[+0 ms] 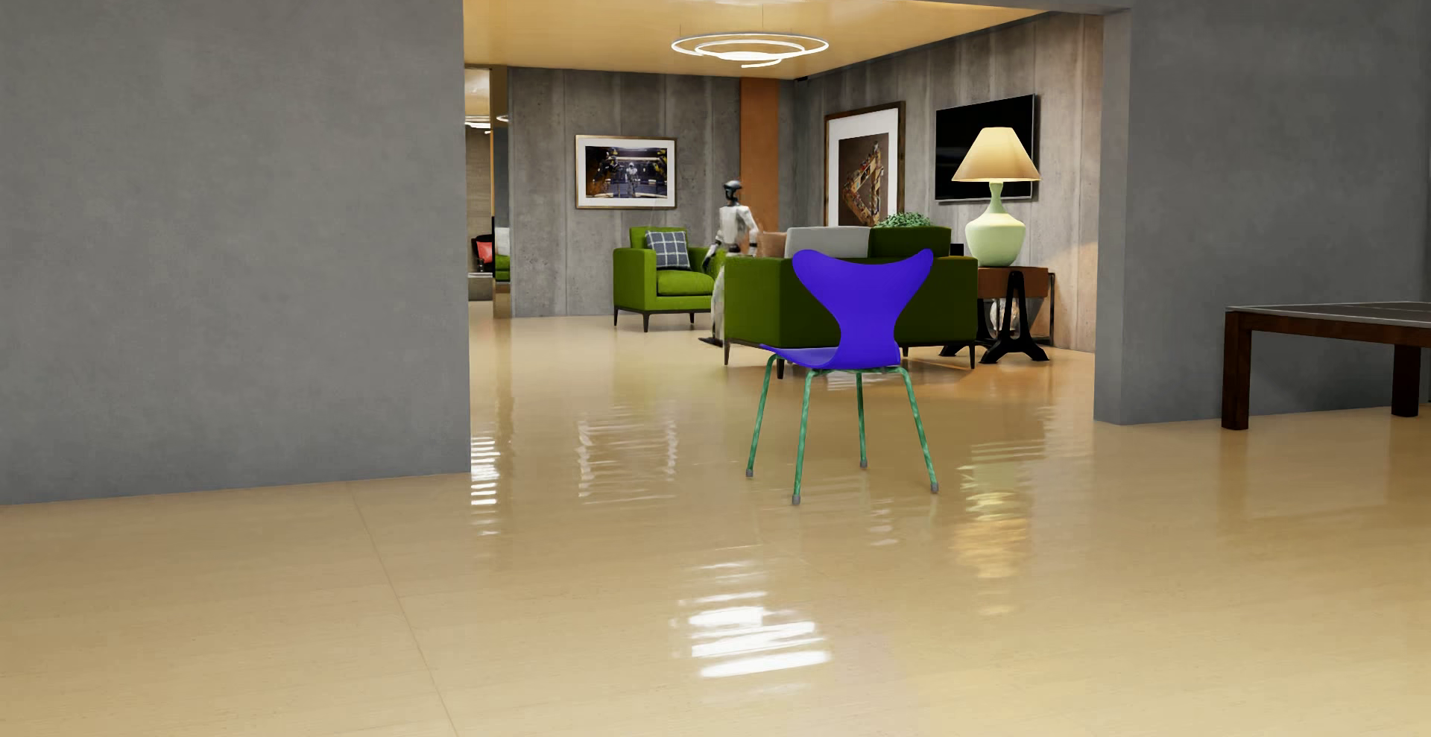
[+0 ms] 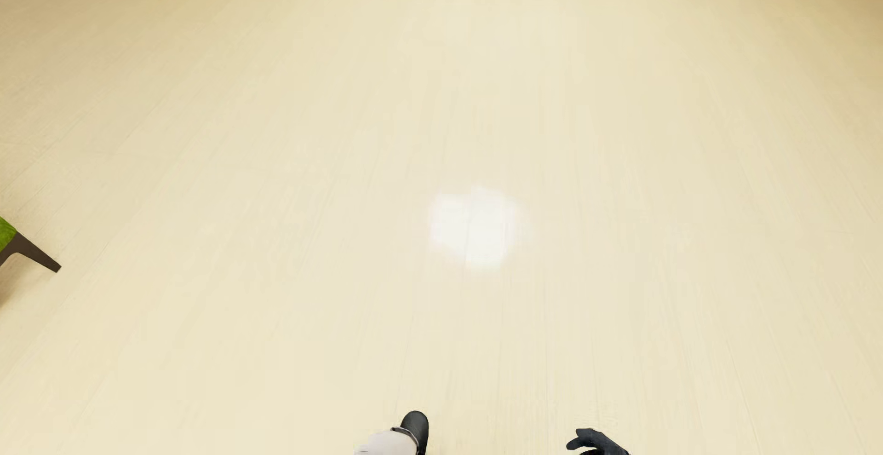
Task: Walk to the blue chair
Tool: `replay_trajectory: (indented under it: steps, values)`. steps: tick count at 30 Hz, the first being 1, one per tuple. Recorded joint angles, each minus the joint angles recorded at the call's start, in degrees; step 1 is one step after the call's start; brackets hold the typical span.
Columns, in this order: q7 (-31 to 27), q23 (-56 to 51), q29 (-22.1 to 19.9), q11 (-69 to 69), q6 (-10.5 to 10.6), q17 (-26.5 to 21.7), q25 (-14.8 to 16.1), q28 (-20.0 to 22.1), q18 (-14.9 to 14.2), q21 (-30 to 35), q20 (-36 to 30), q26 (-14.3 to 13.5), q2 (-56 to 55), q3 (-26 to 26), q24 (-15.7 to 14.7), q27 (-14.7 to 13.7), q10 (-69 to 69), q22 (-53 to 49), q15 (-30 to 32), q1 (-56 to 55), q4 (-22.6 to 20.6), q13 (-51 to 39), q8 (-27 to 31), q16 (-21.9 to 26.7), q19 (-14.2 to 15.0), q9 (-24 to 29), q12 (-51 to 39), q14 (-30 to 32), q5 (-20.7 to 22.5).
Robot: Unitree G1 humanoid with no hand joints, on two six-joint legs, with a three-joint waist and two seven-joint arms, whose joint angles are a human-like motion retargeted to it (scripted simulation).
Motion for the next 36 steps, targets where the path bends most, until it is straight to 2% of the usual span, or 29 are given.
replay_trajectory:
  steps: [2, 3, 4, 5, 6, 7, 9, 12, 14, 15, 16, 17, 18, 19, 20, 22, 23, 24, 25, 26, 27, 28, 29, 30, 31, 32, 34, 35, 36]
  values:
    - [0.0, 2.58, 0.0, 4.53, -1.87, 1.19, 0.0, 0.0, 0.0, -1.52, -0.98, 0.0, 2.36, 1.7, 0.0, 0.0, 5.78, 0.76, 6.16, -3.57, -1.73, 0.46, 0.0, -0.28, 0.0, 0.12, 0.55, 23.91, -1.85]
    - [0.0, 4.5, 0.0, 10.34, -3.64, 2.45, 0.0, 0.0, 0.0, -2.15, -1.8, 0.0, 1.95, 2.15, 0.0, 0.0, 10.76, 1.64, 14.8, -3.66, -3.32, 1.99, 0.0, -0.42, 0.0, 0.44, 0.14, 30.34, -3.85]
    - [0.0, 6.62, 0.0, 19.87, -4.51, 3.34, 0.0, 0.0, 0.0, -1.09, -2.08, 0.0, -0.09, 0.79, 0.0, 0.0, 12.94, 2.28, 26.44, -0.65, -5.05, 3.84, 0.0, -0.3, 0.0, 0.34, 0.1, 30.24, -5.14]
    - [0.0, 7.5, 0.0, 31.69, -4.46, 3.72, 0.0, 0.0, 0.0, -0.21, -0.25, 0.0, -5.82, -0.99, 0.0, 0.0, 14.38, 2.48, 33.72, 1.92, -6.84, 5.59, 0.0, -0.8, 0.0, -0.15, 0.11, 29.21, -5.84]
    - [0.0, 8.3, 0.0, 43.26, -4.89, 3.64, 0.0, 0.0, 0.0, 2.45, -0.39, 0.0, -11.11, -2.97, 0.0, 0.0, 13.81, 0.89, 29.33, 6.53, -8.2, 6.64, 0.0, -0.33, 0.0, 0.57, -0.72, 26.3, -7.07]
    - [0.0, 8.51, 0.0, 49.81, -4.41, 3.59, 0.0, 0.0, 0.0, 3.61, 0.13, 0.0, -16.24, -5.94, 0.0, 0.0, 12.0, 0.01, 19.81, 12.3, -8.11, 7.78, 0.0, -0.26, 0.0, 1.19, -1.9, 22.03, -7.5]
    - [0.0, 10.54, 0.0, 48.67, -1.07, 3.07, 0.0, 0.0, 0.0, 3.47, -0.2, 0.0, -26.73, -13.35, 0.0, 0.0, 7.62, -1.91, 10.47, 21.91, -6.35, 10.01, 0.0, -0.09, 0.0, 0.65, -5.89, 13.93, -6.46]
    - [0.0, 11.66, 0.0, 22.29, 1.99, 1.52, 0.0, 0.0, 0.0, 3.55, 0.46, 0.0, -33.9, -20.92, 0.0, 0.0, -0.42, -6.33, 13.81, 37.18, -3.43, 13.39, 0.0, 1.91, 0.0, 0.49, -11.97, 0.68, -6.95]
    - [0.0, 13.31, 0.0, 4.09, 2.27, 1.1, 0.0, 0.0, 0.0, 4.85, 5.38, 0.0, -36.91, -23.31, 0.0, 0.0, -1.99, -7.85, 23.87, 42.78, -2.81, 13.68, 0.0, 2.73, 0.0, -1.35, -15.48, -6.3, -7.4]
    - [0.0, 14.13, 0.0, -19.63, 2.79, 1.0, 0.0, 0.0, 0.0, 4.59, 7.83, 0.0, -39.23, -23.26, 0.0, 0.0, -1.93, -8.04, 29.24, 44.61, -2.92, 13.75, 0.0, 2.67, 0.0, -2.21, -16.7, -7.07, -7.47]
    - [0.0, 14.06, 0.0, -0.35, 3.16, 0.72, 0.0, 0.0, 0.0, 5.53, 8.24, 0.0, -41.56, -24.79, 0.0, 0.0, -0.68, -9.51, 24.63, 46.23, -1.71, 13.69, 0.0, 3.61, 0.0, -2.26, -17.3, -5.65, -7.47]
    - [0.0, 14.85, 0.0, 4.96, 4.08, 0.57, 0.0, 0.0, 0.0, 6.56, 11.41, 0.0, -42.6, -26.4, 0.0, 0.0, 1.73, -11.04, 25.22, 48.67, 0.03, 13.27, 0.0, 3.65, 0.0, -1.55, -16.1, -2.18, -5.8]
    - [0.0, 15.95, 0.0, 10.06, 5.17, 0.62, 0.0, 0.0, 0.0, 6.86, 12.98, 0.0, -43.77, -27.47, 0.0, 0.0, 7.68, -10.17, 28.11, 47.95, 1.69, 13.28, 0.0, 2.59, 0.0, -2.47, -14.88, 5.12, -4.6]
    - [0.0, 17.41, 0.0, 14.74, 7.06, 0.73, 0.0, 0.0, 0.0, 6.7, 13.57, 0.0, -42.03, -27.76, 0.0, 0.0, 18.03, -8.33, 26.07, 45.81, 4.28, 13.1, 0.0, 0.74, 0.0, -2.1, -13.03, 16.81, -1.72]
    - [0.0, 17.82, 0.0, 15.51, 6.86, 1.13, 0.0, 0.0, 0.0, 5.69, 12.71, 0.0, -39.92, -26.42, 0.0, 0.0, 32.77, -7.44, 22.97, 39.09, 3.97, 12.33, 0.0, 0.08, 0.0, -2.15, -11.42, 26.12, 0.24]
    - [0.0, 14.75, 0.0, 12.81, 6.36, 1.42, 0.0, 0.0, 0.0, 4.57, 7.04, 0.0, -30.37, -22.93, 0.0, 0.0, 55.7, -5.25, 18.82, 25.48, 4.78, 11.19, 0.0, -0.69, 0.0, 0.08, -10.68, 22.65, 1.94]
    - [0.0, 12.35, 0.0, 10.53, 4.55, 1.57, 0.0, 0.0, 0.0, 4.37, 7.03, 0.0, -25.72, -19.51, 0.0, 0.0, 56.15, -3.88, 18.21, 19.4, 3.18, 10.72, 0.0, -1.84, 0.0, 0.18, -9.21, 21.91, 0.67]
    - [0.0, 9.88, 0.0, 8.19, 3.09, 1.36, 0.0, 0.0, 0.0, 4.9, 5.69, 0.0, -21.83, -15.43, 0.0, 0.0, 50.16, -7.05, 17.4, 14.4, 2.79, 9.48, 0.0, -0.51, 0.0, 0.76, -6.55, 23.9, 0.41]
    - [0.0, 7.7, 0.0, 6.15, 2.45, 0.58, 0.0, 0.0, 0.0, 5.01, 2.73, 0.0, -17.02, -12.58, 0.0, 0.0, 38.39, -1.91, 16.58, 11.48, 1.99, 8.41, 0.0, -1.43, 0.0, 1.26, -6.21, 28.89, -0.84]
    - [0.0, 5.11, 0.0, 3.75, 2.09, 0.45, 0.0, 0.0, 0.0, 3.57, 4.93, 0.0, -13.72, -9.91, 0.0, 0.0, 24.97, -0.38, 15.55, 8.14, 2.02, 7.78, 0.0, -2.0, 0.0, 0.48, -4.43, 31.4, -0.79]
    - [0.0, 2.94, 0.0, 1.45, 1.93, -0.01, 0.0, 0.0, 0.0, 2.56, 5.21, 0.0, -8.96, -8.29, 0.0, 0.0, 11.01, 1.11, 13.71, 7.46, 1.39, 7.36, 0.0, -1.97, 0.0, -0.04, -3.1, 25.48, -0.95]
    - [0.0, 0.86, 0.0, -0.29, 2.65, -0.72, 0.0, 0.0, 0.0, 0.59, 3.53, 0.0, -5.44, -7.46, 0.0, 0.0, 3.64, 1.35, 11.28, 7.6, 0.93, 6.67, 0.0, -1.61, 0.0, -1.06, -2.12, 5.35, 0.13]
    - [0.0, -0.63, 0.0, -0.33, 3.0, -1.54, 0.0, 0.0, 0.0, -1.14, 2.25, 0.0, -3.47, -6.89, 0.0, 0.0, -16.76, 1.38, 8.0, 6.37, 1.38, 6.41, 0.0, -1.0, 0.0, -2.51, -0.83, 21.56, 0.45]
    - [0.0, -0.64, 0.0, -0.1, 3.43, -1.9, 0.0, 0.0, 0.0, -2.68, 1.0, 0.0, -1.76, -6.17, 0.0, 0.0, -18.41, 1.97, 5.91, 5.25, 1.38, 6.08, 0.0, -0.71, 0.0, -2.97, 0.32, 23.77, 1.31]
    - [0.0, -0.08, 0.0, 1.58, 2.69, -1.57, 0.0, 0.0, 0.0, -4.66, 0.07, 0.0, -0.06, -5.22, 0.0, 0.0, 2.23, 2.72, 5.58, 3.32, 0.42, 6.54, 0.0, -0.54, 0.0, -2.47, 0.87, 3.98, 1.05]
    - [0.0, 1.43, 0.0, 5.41, 1.79, -1.02, 0.0, 0.0, 0.0, -6.55, -0.02, 0.0, 0.85, -4.97, 0.0, 0.0, 4.17, 3.28, 8.02, 3.12, -1.56, 7.44, 0.0, -0.28, 0.0, -2.46, 1.49, 10.63, 0.43]
    - [0.0, 5.91, 0.0, 28.32, -1.82, 0.88, 0.0, 0.0, 0.0, -6.64, 0.29, 0.0, -5.4, -6.4, 0.0, 0.0, 8.4, 4.97, 26.86, 4.36, -7.01, 9.53, 0.0, 0.17, 0.0, -1.53, 2.32, 26.87, -5.06]
    - [0.0, 7.25, 0.0, 41.27, -2.19, 1.18, 0.0, 0.0, 0.0, -6.26, 1.24, 0.0, -11.98, -7.52, 0.0, 0.0, 10.28, 4.55, 26.06, 6.34, -8.88, 10.54, 0.0, 0.4, 0.0, -0.85, 1.89, 28.16, -6.71]
    - [0.0, 8.33, 0.0, 47.45, -2.1, 1.29, 0.0, 0.0, 0.0, -5.04, 2.86, 0.0, -18.02, -7.6, 0.0, 0.0, 9.52, 3.02, 19.6, 11.0, -9.73, 10.96, 0.0, 0.79, 0.0, 0.98, 1.43, 27.3, -7.6]
